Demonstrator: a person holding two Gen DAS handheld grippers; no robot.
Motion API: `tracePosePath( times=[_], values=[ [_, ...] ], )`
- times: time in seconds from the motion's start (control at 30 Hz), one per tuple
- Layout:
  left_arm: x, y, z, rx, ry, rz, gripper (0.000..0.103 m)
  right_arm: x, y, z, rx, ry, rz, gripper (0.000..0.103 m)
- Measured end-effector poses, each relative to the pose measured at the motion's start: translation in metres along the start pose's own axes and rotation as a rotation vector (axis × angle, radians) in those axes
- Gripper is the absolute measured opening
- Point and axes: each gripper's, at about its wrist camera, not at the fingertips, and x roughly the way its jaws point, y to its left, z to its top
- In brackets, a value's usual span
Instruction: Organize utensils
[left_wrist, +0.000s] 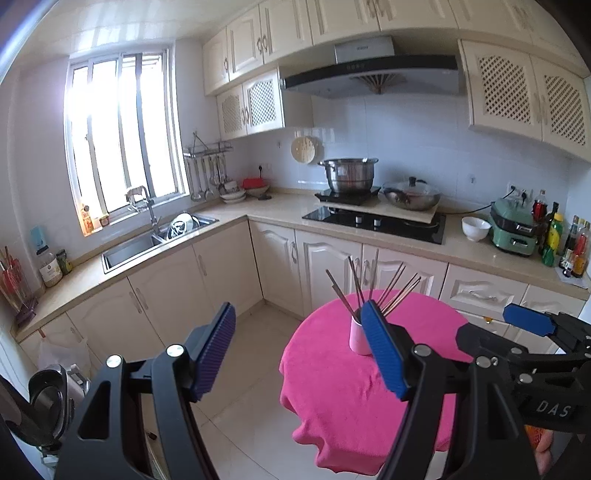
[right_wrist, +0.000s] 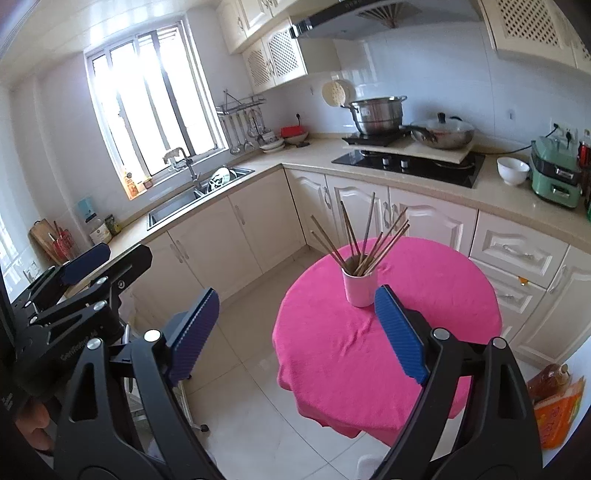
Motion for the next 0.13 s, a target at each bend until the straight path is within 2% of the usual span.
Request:
tracePosePath(
  times=[0.13],
  values=[
    [0.049,-0.020,0.002,0.004,0.056,0.008,0.070,0.037,-0.036,0.007,0.017,0.042,-0.009,0.085]
  ],
)
